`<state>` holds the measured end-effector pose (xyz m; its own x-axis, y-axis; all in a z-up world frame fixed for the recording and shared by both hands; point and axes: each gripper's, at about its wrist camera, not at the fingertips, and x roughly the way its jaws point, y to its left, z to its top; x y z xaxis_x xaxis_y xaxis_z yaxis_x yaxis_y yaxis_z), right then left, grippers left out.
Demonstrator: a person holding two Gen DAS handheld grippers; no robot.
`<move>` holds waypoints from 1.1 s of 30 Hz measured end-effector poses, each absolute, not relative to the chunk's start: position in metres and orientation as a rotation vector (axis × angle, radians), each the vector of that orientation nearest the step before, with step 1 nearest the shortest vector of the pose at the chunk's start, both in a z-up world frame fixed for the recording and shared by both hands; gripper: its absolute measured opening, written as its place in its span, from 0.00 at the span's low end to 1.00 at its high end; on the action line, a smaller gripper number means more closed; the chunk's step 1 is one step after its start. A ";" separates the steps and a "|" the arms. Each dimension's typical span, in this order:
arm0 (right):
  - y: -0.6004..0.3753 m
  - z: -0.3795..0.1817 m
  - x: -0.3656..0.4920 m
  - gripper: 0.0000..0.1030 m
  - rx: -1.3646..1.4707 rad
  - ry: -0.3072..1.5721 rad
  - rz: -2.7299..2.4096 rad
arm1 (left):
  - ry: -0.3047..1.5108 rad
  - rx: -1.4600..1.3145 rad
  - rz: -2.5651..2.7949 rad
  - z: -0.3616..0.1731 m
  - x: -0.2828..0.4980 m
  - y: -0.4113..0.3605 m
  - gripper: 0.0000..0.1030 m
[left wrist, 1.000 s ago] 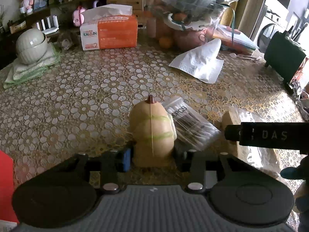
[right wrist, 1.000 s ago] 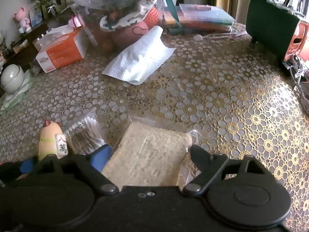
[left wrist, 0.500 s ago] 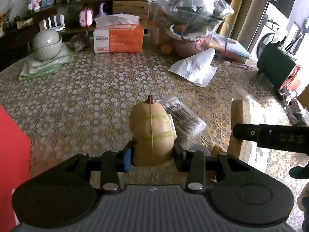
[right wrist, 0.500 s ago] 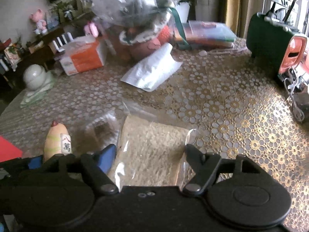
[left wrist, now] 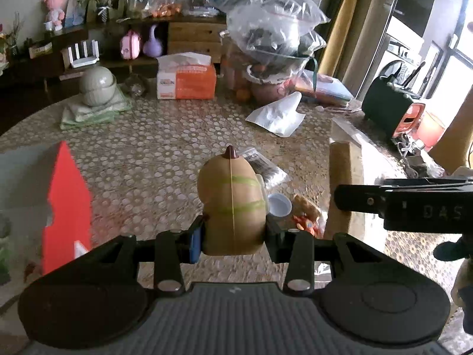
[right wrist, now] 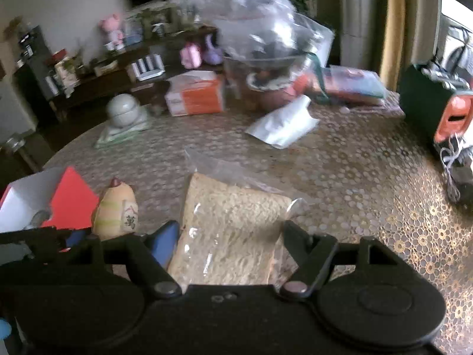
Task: Organize objects
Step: 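Lift the gourd toy and bagged bread and carry both over the red box, then lower both items into the red box and open both grippers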
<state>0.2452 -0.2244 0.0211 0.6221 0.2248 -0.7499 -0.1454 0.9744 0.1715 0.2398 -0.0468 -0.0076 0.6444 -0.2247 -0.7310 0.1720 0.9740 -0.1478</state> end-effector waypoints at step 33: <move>0.033 0.063 0.211 0.73 -0.151 0.870 0.574 | 0.797 -0.081 0.021 0.032 0.154 0.186 0.39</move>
